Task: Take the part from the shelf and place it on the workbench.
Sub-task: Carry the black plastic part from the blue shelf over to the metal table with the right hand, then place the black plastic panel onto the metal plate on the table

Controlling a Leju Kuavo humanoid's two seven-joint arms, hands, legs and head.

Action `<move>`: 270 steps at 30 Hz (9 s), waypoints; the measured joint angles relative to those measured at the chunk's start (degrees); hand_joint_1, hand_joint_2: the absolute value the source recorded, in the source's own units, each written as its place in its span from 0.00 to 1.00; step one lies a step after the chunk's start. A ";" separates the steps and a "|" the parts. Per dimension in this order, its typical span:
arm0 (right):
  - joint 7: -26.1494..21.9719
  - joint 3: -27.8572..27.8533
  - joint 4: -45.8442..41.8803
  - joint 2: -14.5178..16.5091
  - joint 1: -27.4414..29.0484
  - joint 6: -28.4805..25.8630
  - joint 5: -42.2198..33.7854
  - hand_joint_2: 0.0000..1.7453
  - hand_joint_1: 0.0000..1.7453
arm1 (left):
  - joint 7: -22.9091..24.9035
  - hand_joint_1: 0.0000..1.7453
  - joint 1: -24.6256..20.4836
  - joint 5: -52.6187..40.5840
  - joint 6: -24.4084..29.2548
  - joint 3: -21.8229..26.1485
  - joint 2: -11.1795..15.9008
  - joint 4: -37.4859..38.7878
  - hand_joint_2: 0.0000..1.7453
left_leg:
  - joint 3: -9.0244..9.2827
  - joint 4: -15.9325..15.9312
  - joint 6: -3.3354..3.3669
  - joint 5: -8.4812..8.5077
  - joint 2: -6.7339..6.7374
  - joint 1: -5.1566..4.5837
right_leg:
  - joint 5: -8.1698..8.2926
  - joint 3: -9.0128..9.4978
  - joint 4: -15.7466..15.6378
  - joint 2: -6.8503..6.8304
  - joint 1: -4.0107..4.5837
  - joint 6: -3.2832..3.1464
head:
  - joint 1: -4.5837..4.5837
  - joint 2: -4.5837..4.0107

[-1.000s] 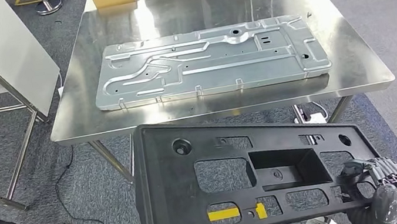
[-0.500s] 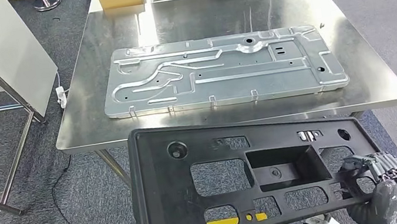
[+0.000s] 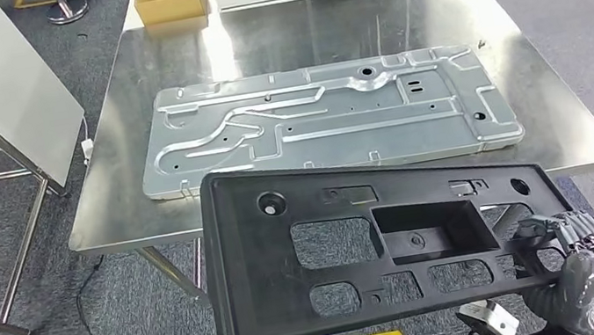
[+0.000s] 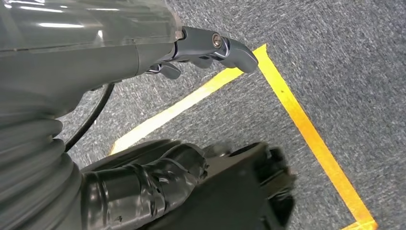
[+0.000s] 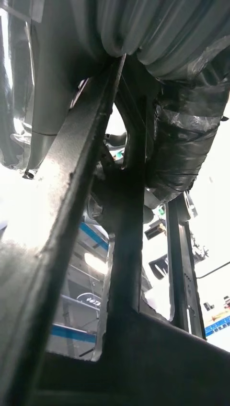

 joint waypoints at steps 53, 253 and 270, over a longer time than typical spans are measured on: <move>2.51 -0.18 2.39 -0.22 -1.95 -0.02 9.12 1.00 0.93 | 1.96 0.00 -0.33 -1.25 1.21 -0.41 -0.21 0.05 0.00 | 7.25 -12.62 2.57 3.03 -0.10 -1.56 | 2.14 -3.35 0.94 0.19 0.69 0.57 | -0.04 0.00; -7.70 -3.15 4.16 7.52 3.87 0.27 -23.08 0.25 0.00 | 6.94 0.00 -0.57 1.17 9.21 -2.67 -0.12 0.05 0.00 | 13.65 -14.41 0.89 -0.36 0.41 -0.80 | 4.77 -5.05 0.85 -0.58 0.57 1.00 | -0.41 0.00; -6.82 -4.54 3.85 7.56 4.47 1.27 -24.95 0.00 0.00 | 6.91 0.00 -0.57 1.39 9.13 -2.64 -0.19 0.05 0.00 | 5.44 -12.96 1.43 6.16 0.99 -1.08 | -1.55 2.77 -0.85 -0.06 0.61 1.21 | -0.38 0.00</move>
